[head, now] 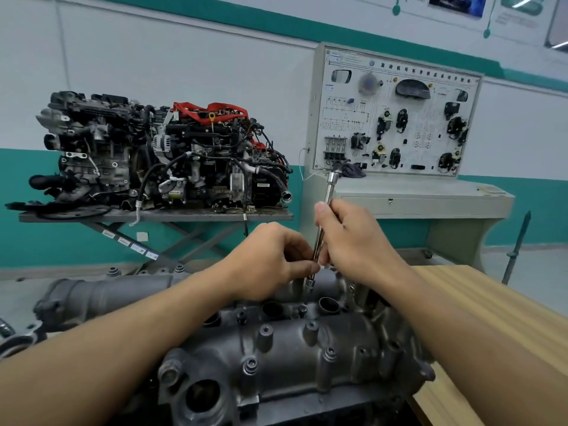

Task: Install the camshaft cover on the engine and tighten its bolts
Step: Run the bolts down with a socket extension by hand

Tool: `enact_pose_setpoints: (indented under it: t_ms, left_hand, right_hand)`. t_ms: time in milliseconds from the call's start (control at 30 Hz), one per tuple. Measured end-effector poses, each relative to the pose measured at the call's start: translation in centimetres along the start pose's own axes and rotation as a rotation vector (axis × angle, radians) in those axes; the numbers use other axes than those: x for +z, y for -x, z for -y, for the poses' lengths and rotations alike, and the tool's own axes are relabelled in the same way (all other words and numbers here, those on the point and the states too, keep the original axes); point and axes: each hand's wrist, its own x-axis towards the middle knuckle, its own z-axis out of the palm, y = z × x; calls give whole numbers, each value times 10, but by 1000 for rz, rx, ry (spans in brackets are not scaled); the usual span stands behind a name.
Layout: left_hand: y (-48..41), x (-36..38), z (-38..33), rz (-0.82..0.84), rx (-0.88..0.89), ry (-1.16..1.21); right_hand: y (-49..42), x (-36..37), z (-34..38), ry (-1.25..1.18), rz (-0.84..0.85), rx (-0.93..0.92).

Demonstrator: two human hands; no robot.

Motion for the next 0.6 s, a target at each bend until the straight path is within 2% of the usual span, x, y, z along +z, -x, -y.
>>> enact_pose_setpoints:
  t_ms: [100,367,600]
  left_hand:
    - [1,1,-1,30,-12,-26]
    - [5,-4,-3,-12,0,39]
    - [7,-1,-1,-2,-20,30]
  right_hand:
    - [5,-2,-4,-16,65,-45]
    - [5,-4,-9,-170,45,-62]
    - [0,-1,-9,-147,110,-84]
